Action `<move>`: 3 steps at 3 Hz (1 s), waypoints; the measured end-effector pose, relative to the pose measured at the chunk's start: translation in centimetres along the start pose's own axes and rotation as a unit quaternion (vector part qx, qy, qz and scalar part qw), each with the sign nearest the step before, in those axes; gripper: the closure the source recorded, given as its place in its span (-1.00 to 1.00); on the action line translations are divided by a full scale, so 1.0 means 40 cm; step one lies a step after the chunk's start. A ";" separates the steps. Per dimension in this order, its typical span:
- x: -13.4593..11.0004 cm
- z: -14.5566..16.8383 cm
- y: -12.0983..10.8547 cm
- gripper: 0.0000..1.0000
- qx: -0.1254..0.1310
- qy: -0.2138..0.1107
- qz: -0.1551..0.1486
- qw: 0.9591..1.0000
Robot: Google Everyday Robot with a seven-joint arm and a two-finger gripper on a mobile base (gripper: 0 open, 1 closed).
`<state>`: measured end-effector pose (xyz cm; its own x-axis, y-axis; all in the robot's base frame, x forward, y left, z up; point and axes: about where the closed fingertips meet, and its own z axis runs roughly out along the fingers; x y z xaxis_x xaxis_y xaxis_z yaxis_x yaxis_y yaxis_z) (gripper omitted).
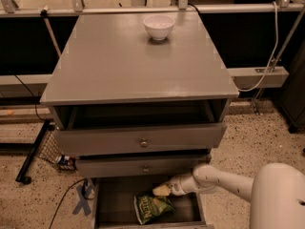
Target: Place green jalapeno chip bag into bottom drawer
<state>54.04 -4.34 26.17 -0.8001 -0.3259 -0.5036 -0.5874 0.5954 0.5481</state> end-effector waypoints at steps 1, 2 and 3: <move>0.001 0.004 0.003 -0.99 -0.001 0.001 0.000 1.000; 0.002 0.005 0.004 -1.00 -0.002 0.001 0.000 1.000; 0.063 -0.055 -0.043 -1.00 0.036 0.002 0.026 0.999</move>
Offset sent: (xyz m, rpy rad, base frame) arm -0.0008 0.0014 -0.0006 0.0011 0.0016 0.0019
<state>52.79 -7.79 25.42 -0.8298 -0.2969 -0.4726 -0.5355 0.6624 0.5240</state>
